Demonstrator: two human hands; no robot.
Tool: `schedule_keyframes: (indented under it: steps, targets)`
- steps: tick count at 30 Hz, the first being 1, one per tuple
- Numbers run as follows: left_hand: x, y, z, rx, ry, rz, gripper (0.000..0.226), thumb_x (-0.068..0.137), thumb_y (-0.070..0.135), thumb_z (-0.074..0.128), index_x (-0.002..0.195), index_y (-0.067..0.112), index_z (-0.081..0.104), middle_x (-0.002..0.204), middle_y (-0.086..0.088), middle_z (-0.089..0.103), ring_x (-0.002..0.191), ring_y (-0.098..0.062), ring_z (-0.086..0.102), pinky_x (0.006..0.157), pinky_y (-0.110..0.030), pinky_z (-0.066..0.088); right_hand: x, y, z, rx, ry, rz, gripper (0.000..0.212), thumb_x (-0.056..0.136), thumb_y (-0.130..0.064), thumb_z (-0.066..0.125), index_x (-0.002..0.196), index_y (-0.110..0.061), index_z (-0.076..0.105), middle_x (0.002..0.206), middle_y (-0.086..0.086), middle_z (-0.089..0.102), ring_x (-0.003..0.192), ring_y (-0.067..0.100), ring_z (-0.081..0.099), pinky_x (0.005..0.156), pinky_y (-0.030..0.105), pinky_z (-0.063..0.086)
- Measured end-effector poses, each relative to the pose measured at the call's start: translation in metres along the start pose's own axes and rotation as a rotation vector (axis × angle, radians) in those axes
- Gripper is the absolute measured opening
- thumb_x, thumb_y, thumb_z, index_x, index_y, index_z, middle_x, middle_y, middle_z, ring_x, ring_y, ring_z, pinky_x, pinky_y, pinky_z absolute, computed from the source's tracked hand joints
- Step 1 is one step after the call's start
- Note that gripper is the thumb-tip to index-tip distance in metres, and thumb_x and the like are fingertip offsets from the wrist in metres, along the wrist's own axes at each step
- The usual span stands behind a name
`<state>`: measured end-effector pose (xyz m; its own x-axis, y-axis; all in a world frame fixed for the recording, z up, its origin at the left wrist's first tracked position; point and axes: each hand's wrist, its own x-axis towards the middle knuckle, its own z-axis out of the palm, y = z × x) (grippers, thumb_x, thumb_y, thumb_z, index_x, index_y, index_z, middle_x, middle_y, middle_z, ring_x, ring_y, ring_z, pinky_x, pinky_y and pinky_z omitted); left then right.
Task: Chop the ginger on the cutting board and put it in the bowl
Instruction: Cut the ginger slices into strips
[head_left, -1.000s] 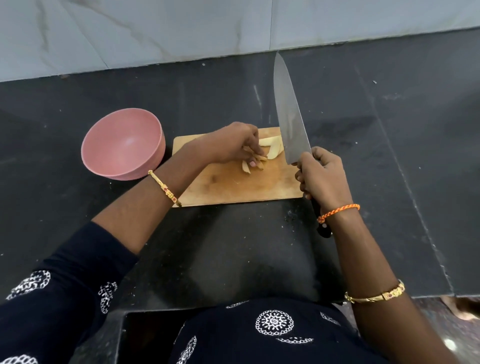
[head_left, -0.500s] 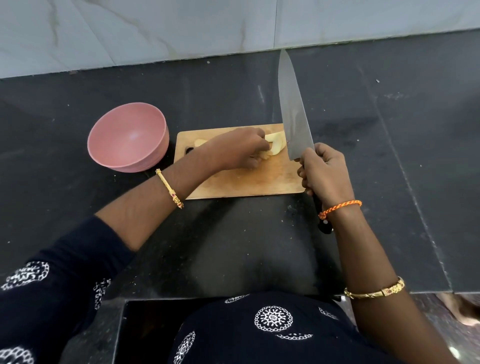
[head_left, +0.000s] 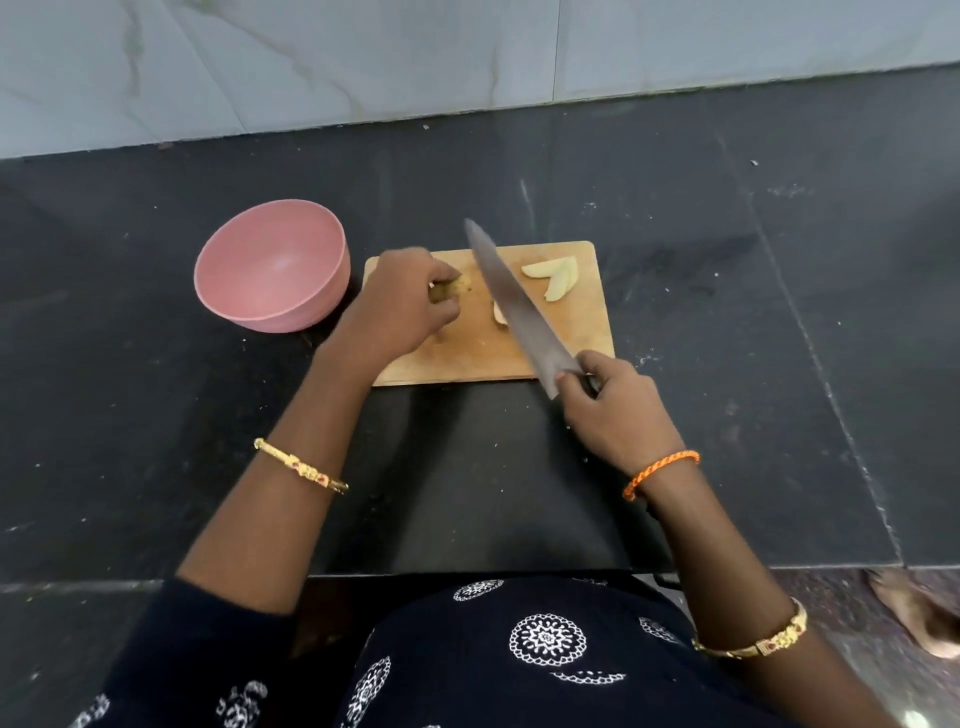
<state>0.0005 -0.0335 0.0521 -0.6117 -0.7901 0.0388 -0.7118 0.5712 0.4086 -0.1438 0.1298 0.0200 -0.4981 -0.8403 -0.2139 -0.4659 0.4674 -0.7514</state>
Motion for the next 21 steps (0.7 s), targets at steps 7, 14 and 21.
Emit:
schedule_keyframes:
  steps: [7, 14, 21]
  targets:
    - [-0.016, 0.009, 0.026, -0.045, 0.049, 0.028, 0.035, 0.086, 0.013, 0.061, 0.121, 0.01, 0.061, 0.107, -0.004, 0.059, 0.092, -0.013, 0.053, 0.082, -0.021, 0.04, -0.001, 0.0, -0.001, -0.134, 0.011, 0.07, 0.026, 0.09, -0.023, 0.044, 0.067, -0.012, 0.042, 0.067, 0.007, 0.051, 0.075, 0.034, 0.056, 0.066, 0.035, 0.048]
    - [-0.005, 0.032, 0.059, -0.09, 0.16, 0.063, 0.029, 0.092, 0.015, 0.056, 0.119, 0.006, 0.062, 0.1, -0.008, 0.058, 0.1, -0.02, 0.051, 0.084, -0.023, 0.043, 0.003, 0.001, -0.016, -0.094, 0.034, 0.124, 0.025, 0.092, -0.024, 0.045, 0.093, -0.006, 0.061, 0.087, 0.012, 0.063, 0.085, 0.031, 0.059, 0.077, 0.04, 0.054]
    - [-0.012, 0.024, 0.07, -0.157, 0.161, 0.054, 0.031, 0.093, 0.014, 0.054, 0.122, 0.006, 0.059, 0.11, -0.011, 0.054, 0.104, -0.021, 0.049, 0.092, -0.031, 0.045, -0.004, 0.004, -0.018, -0.039, 0.054, 0.113, 0.027, 0.093, -0.023, 0.046, 0.097, 0.0, 0.061, 0.101, 0.018, 0.065, 0.09, 0.031, 0.058, 0.075, 0.036, 0.05]
